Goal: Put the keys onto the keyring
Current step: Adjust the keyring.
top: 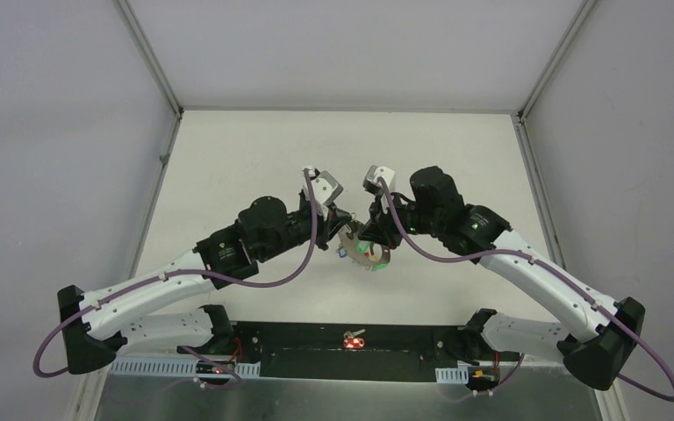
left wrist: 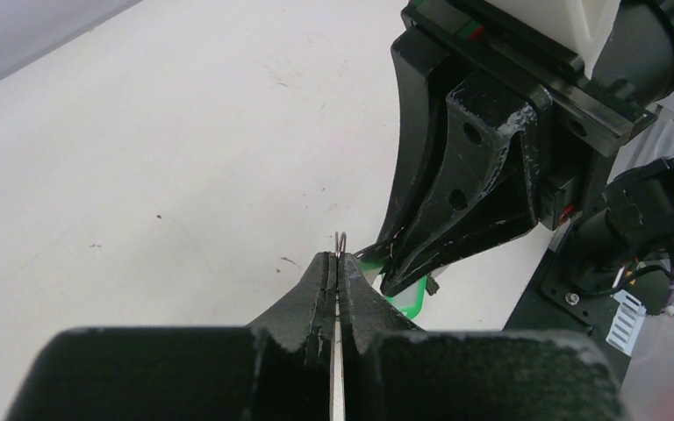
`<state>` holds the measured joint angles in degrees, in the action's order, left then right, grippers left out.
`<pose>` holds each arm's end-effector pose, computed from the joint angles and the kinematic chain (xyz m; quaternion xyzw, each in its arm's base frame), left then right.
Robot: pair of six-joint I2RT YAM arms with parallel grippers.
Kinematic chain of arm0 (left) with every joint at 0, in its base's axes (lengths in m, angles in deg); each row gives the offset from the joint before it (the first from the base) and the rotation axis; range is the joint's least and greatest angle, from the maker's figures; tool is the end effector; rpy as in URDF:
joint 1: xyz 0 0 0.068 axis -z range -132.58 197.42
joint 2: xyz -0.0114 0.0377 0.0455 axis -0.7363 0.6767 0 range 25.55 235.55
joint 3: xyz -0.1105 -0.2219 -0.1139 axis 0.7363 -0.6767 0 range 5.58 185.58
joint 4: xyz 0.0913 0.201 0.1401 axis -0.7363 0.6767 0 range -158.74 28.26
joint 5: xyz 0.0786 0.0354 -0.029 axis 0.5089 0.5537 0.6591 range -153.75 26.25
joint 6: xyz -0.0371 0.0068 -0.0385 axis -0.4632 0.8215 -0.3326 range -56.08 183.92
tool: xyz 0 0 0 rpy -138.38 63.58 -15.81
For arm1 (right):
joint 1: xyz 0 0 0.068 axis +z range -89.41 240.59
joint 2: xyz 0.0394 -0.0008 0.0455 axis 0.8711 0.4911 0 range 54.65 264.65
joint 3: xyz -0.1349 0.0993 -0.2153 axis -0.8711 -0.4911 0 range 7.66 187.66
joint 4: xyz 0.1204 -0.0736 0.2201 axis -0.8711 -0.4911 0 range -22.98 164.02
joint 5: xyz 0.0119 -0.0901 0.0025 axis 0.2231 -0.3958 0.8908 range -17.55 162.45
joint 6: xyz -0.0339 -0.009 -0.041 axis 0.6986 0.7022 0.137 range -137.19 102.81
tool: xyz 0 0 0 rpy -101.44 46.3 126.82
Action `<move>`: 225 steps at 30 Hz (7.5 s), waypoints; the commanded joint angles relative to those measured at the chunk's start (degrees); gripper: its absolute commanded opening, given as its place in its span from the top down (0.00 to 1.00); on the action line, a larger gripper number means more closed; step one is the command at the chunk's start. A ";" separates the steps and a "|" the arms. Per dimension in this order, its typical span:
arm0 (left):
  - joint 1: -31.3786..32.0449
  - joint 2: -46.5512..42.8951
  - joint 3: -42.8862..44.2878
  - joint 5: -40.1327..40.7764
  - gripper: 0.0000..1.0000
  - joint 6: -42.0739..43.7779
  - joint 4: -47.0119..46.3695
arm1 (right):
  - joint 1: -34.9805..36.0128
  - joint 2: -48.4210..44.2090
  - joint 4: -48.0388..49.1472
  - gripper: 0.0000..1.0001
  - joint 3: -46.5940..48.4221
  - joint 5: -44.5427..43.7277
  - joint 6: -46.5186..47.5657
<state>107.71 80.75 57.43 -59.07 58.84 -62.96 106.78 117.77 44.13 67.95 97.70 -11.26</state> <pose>0.1143 -0.1945 0.3585 0.3289 0.6862 -0.3238 0.5622 0.1536 0.1821 0.3394 -0.4704 0.7233 0.3411 0.3732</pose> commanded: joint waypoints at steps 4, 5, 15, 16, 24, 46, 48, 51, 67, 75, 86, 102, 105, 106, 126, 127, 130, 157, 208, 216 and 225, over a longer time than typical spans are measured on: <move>2.38 2.47 6.98 4.15 1.00 4.54 3.48 | 1.12 -0.29 0.30 1.00 4.38 -1.13 -0.57; 2.70 2.98 7.51 4.27 1.00 5.21 3.91 | 1.17 -0.27 0.26 1.00 4.54 -1.29 -0.58; 5.19 6.14 12.74 5.69 1.00 11.54 9.57 | 1.79 -0.01 -0.97 1.00 5.58 -2.67 -0.32; 5.33 6.22 13.12 5.73 1.00 11.89 10.02 | 1.79 0.00 -1.07 1.00 5.74 -2.59 -0.32; 6.52 8.07 15.93 7.73 1.00 13.57 13.39 | 2.15 0.69 -1.18 1.00 6.72 -2.23 -0.57; 9.19 8.04 18.04 14.65 1.00 14.80 17.29 | 2.38 0.78 -0.87 1.00 6.79 -2.58 -1.64; 9.21 8.08 17.93 14.94 1.00 14.74 17.25 | 2.32 0.76 -0.87 1.00 6.90 -2.49 -1.56; 9.50 8.78 18.47 15.58 1.00 15.50 17.72 | 2.32 0.71 -0.99 1.00 7.07 -2.56 -1.61; 13.82 16.48 25.08 24.25 1.00 20.06 25.38 | 2.32 0.84 -1.18 1.00 8.19 -2.16 -1.82; 15.63 19.33 28.14 30.40 1.00 21.52 29.63 | 2.32 1.12 -1.45 1.00 8.04 -2.13 -1.86; 16.40 19.13 28.20 34.70 1.00 21.91 30.61 | 2.36 0.46 1.03 1.00 6.77 -0.52 -3.42; 18.36 19.36 27.79 38.18 1.00 21.85 25.79 | 2.24 -0.78 8.34 1.00 3.53 2.43 -12.44; 18.46 17.93 27.08 37.75 1.00 21.46 24.22 | 2.28 -0.81 9.39 1.00 3.26 2.58 -13.94; 18.46 17.13 26.40 37.52 1.00 21.17 23.24 | 2.24 -0.80 9.68 1.00 3.19 2.66 -14.37; 18.46 -5.53 2.78 33.20 1.00 13.18 -2.30 | 2.05 -2.11 13.48 1.00 2.29 2.73 -18.83; 18.46 -6.47 1.71 32.86 1.00 12.98 -3.54 | 2.06 -2.19 13.52 1.00 2.24 2.77 -18.93; 18.46 -7.87 -0.52 31.78 1.00 12.05 -5.66 | 2.06 -2.29 14.12 1.00 2.09 2.94 -19.39; 18.47 4.94 14.42 45.49 1.00 -1.06 13.63 | 2.14 -3.54 8.67 1.00 4.36 2.95 -8.59; 2.27 2.44 22.07 9.30 0.21 -29.89 34.63 | -12.30 -3.00 20.65 1.00 -7.00 18.74 -25.23; -9.25 4.18 14.10 -8.67 0.26 -40.69 25.36 | -17.06 -3.17 25.68 1.00 -11.58 21.22 -30.86; -13.93 2.80 3.07 -19.15 0.43 -49.83 6.74 | -18.11 -2.73 29.66 1.00 -13.94 22.92 -34.85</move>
<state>95.38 85.40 62.76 -71.41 14.82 -44.34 88.97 115.99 67.01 53.99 117.61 -42.27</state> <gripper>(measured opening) 0.594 0.038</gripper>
